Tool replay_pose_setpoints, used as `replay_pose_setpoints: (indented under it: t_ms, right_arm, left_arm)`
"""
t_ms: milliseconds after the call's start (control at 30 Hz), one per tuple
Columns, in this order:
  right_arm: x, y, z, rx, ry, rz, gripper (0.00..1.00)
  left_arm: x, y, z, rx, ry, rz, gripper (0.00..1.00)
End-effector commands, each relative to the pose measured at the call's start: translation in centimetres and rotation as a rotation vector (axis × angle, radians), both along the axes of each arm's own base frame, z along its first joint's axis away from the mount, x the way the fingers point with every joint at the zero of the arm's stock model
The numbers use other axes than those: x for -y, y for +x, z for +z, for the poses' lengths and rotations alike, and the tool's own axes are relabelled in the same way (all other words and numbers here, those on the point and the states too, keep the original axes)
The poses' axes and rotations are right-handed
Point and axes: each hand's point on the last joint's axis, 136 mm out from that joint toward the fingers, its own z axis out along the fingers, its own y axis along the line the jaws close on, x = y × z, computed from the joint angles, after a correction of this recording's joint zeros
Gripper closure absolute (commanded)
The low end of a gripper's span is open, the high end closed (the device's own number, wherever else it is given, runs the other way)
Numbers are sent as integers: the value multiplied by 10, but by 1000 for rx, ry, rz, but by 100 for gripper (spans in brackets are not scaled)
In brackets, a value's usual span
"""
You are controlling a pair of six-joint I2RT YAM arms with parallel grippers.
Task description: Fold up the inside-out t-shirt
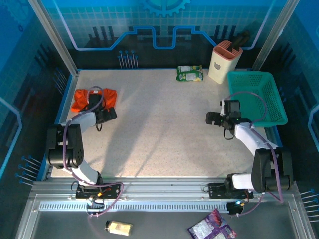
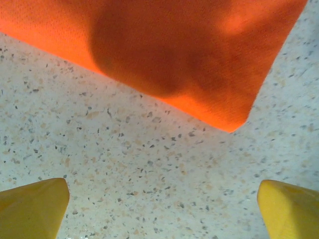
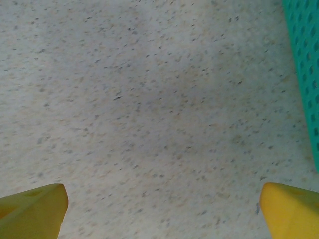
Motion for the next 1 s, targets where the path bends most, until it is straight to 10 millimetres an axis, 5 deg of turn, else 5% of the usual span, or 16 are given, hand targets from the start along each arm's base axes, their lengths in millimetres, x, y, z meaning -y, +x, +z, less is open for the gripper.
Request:
replay_pose_setpoints:
  t_ms: [0, 400, 533, 667, 967]
  right_arm:
    - [24, 26, 28, 265, -152, -19, 0]
    - [25, 37, 32, 462, -228, 24, 0]
    - [8, 34, 41, 597, -124, 72, 0]
    - [9, 39, 29, 579, -125, 63, 0]
    - [-3, 42, 16, 597, -123, 125, 0]
  left_arm:
    - [-4, 23, 24, 199, 77, -5, 2]
    - [32, 35, 53, 503, 104, -252, 1]
    - [51, 23, 55, 603, 81, -361, 1]
    - [51, 12, 57, 734, 105, -357, 1]
    - [56, 19, 52, 664, 132, -377, 1]
